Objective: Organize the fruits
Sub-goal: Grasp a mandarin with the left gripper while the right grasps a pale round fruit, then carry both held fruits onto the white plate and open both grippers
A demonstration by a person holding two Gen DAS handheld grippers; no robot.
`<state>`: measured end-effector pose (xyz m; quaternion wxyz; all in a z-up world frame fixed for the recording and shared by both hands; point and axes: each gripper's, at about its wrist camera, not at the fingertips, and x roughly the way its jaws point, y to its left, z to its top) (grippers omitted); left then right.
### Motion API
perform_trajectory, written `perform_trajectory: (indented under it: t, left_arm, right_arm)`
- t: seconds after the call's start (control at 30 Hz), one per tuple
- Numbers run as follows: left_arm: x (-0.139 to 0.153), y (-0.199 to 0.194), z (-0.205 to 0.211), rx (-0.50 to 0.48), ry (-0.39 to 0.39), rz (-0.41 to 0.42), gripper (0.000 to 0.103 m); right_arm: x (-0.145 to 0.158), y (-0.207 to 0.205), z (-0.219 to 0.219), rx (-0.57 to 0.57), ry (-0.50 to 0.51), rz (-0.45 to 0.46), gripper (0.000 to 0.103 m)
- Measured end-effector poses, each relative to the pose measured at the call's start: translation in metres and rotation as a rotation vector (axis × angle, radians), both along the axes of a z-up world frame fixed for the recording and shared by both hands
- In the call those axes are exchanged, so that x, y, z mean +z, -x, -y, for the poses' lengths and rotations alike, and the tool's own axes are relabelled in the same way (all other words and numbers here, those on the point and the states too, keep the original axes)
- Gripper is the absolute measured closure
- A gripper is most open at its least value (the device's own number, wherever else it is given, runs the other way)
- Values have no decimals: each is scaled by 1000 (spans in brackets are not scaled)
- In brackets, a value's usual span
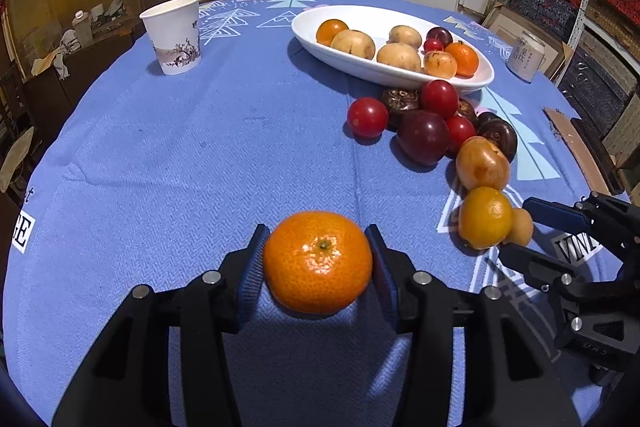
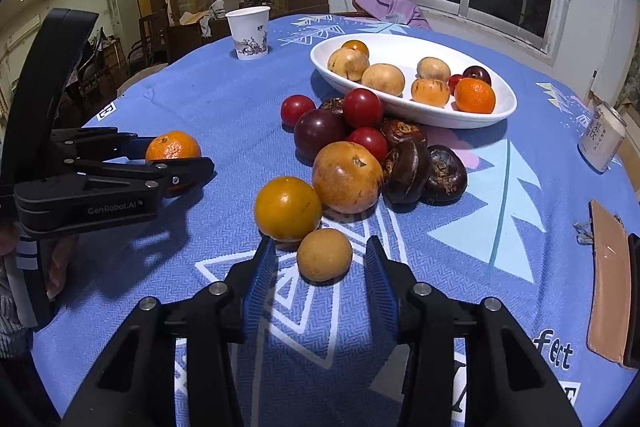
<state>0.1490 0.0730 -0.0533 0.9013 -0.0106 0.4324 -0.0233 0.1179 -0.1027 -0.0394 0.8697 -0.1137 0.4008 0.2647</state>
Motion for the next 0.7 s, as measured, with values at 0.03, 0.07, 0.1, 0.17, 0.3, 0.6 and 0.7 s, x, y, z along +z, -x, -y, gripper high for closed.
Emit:
perform_trajectory:
  t: [0.03,0.07,0.1,0.17,0.3,0.6,0.7]
  left_arm:
    - [-1,0,0,0,-1,-3,55]
    - [-1,-1,1,-1,0,-7,55]
    - [-2,-1,1,-1,2,-12,55]
    - [-2,-1,1,-1,5,-11,54]
    - [0,1,-2,-3,32,-4,55]
    - [27,6,2,-31,74,100,56]
    - [48,-8,11,-44,16,132,56]
  right_arm:
    - [-1,-1,-1,1,1,-11,68]
    - [-2,-2,0,-2,1,-18,68]
    - [-2,-3,1,-5,-3,-22,70]
    - [-2,-3,3,-9,-16,-26,74]
    - [-2,-3,5,-4,-35,-36,74]
    - [15,-7,29,-63,-149,2,74]
    - [43,-16,44,-110,-198,67,74]
